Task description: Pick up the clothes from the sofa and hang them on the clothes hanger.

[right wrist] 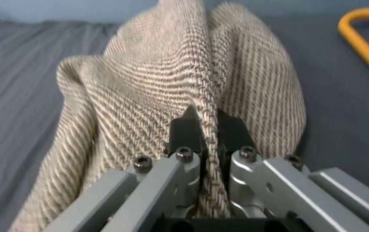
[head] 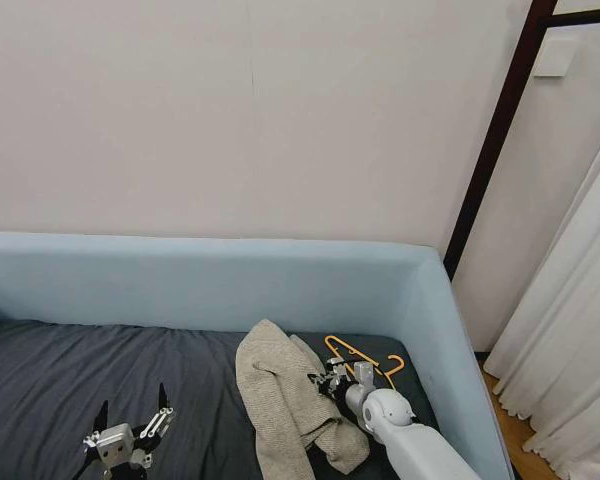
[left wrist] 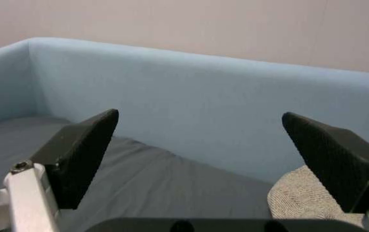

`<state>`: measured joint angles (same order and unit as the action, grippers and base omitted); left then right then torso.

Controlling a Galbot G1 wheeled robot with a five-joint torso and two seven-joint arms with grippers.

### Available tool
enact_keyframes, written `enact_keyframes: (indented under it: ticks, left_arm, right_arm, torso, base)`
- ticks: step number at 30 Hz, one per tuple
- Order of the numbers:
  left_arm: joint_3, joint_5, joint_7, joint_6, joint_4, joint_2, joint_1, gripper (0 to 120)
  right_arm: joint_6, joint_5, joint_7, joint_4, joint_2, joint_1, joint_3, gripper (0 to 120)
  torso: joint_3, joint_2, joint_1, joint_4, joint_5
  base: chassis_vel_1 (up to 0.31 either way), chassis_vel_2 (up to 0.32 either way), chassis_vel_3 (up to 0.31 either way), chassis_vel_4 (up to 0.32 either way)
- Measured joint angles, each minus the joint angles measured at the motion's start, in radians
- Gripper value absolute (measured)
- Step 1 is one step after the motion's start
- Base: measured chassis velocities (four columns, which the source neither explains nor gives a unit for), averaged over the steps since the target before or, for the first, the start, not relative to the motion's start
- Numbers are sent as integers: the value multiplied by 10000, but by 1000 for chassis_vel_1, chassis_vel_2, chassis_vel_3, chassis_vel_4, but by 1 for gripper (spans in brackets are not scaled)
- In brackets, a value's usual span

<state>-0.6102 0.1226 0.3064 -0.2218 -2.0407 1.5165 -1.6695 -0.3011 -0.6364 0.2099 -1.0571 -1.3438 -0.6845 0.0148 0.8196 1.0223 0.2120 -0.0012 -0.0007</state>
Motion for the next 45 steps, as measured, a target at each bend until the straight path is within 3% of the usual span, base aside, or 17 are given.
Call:
enact_keyframes:
  ticks: [5,8,20,34,42,45]
  left_arm:
    - [20,24,13,-13,93,-45,50,100]
    - [18,90,16,-16,159,-155,125,100]
    - [114,269,10,2,273,-331,374,100]
    - [65,494,4,23,432,-469,643,100]
    - [82,549,-1,44,600,-522,805,100]
    - [84,557,-4,44,638,-516,845,100]
  right_arm:
    - [664,-876,-195,-749,226,-69,-62,1]
    - [1333,-2049,-430,-1970,699,-88,-110,1]
    - [2320,-3736,-1056,-4530,1841,602,-38,1]
    - [2434,-4377,-890,-4085,2628,2572,24,1]
    - [2338,-4734,491,-4211,4045,3914,467,1]
    - [2457,-4351,1875,-3618,4679,4305,721,1]
  torso:
    - [0,0,0,0,0]
    - [0,0,0,0,-1]
    - [0,0,0,0,0]
    - [1,-1,0,-1,0]
    - [0,0,0,-1,-1]
    - [-3,1,0,-2,-4]
  base:
    - [0,0,0,0]
    - [0,0,0,0]
    - [0,0,0,0]
    - [0,0,0,0]
    - [0,0,0,0]
    - [0,0,0,0]
